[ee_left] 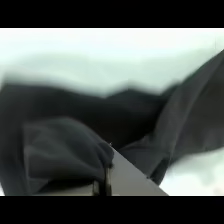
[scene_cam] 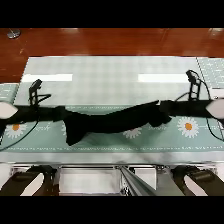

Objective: Fold the shirts.

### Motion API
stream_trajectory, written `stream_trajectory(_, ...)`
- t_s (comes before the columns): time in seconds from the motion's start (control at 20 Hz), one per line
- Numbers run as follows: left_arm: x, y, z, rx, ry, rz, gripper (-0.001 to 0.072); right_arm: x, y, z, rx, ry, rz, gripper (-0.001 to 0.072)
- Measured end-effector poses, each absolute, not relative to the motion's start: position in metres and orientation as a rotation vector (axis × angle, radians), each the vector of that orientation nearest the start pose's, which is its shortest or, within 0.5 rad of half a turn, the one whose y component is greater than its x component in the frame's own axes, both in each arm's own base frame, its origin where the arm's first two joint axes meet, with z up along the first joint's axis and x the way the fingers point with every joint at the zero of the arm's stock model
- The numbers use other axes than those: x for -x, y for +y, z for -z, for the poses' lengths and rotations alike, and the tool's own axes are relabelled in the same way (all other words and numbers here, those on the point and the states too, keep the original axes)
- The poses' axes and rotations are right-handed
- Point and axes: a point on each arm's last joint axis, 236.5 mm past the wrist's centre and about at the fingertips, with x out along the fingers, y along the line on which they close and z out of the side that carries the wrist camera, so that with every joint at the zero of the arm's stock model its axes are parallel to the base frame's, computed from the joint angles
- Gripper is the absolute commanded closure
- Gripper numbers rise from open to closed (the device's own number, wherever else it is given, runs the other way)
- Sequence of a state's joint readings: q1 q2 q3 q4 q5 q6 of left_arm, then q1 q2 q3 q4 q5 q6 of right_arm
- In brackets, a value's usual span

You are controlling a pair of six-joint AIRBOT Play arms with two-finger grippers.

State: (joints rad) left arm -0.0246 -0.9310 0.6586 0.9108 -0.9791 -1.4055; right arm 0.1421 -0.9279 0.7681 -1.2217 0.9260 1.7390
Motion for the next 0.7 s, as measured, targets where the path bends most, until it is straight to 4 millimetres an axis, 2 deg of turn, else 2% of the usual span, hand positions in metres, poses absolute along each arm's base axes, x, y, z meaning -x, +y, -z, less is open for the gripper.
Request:
stream_trajectory(0.05, -0.309, -0.129, 0.003, 0.501, 1.171, 0.355, 0.0016, -0.335, 0.109, -0.011, -0.43, 1.122, -0.151, 0.0066)
stream_trajectory(0.15, -0.34, -0.13, -0.004, 0.495, 1.156, 0.355, 0.0003, -0.369, 0.105, -0.01, -0.482, 1.124, -0.132, 0.0084)
stream_trajectory(0.2, -0.353, -0.127, -0.009, 0.48, 1.152, 0.355, 0.0003, -0.383, 0.101, -0.016, -0.508, 1.122, -0.134, 0.0084)
stream_trajectory(0.3, -0.37, -0.11, -0.024, 0.443, 1.15, 0.341, 0.0004, -0.405, 0.081, -0.034, -0.54, 1.116, -0.137, 0.0084)
stream_trajectory(0.35, -0.372, -0.097, -0.029, 0.43, 1.162, 0.326, 0.0004, -0.41, 0.064, -0.046, -0.546, 1.109, -0.133, 0.0085)
stream_trajectory(0.45, -0.366, -0.066, -0.032, 0.436, 1.192, 0.273, 0.0005, -0.405, 0.024, -0.06, -0.527, 1.11, -0.094, 0.0085)
stream_trajectory(0.55, -0.34, -0.047, -0.016, 0.481, 1.264, 0.226, 0.0005, -0.38, -0.017, -0.058, -0.5, 1.135, -0.015, 0.0094)
stream_trajectory(0.6, -0.323, -0.045, -0.005, 0.518, 1.304, 0.212, 0.0006, -0.364, -0.032, -0.051, -0.505, 1.152, 0.023, 0.0094)
stream_trajectory(0.7, -0.287, -0.054, 0.022, 0.616, 1.38, 0.215, 0.0005, -0.33, -0.041, -0.031, -0.544, 1.18, 0.065, 0.0094)
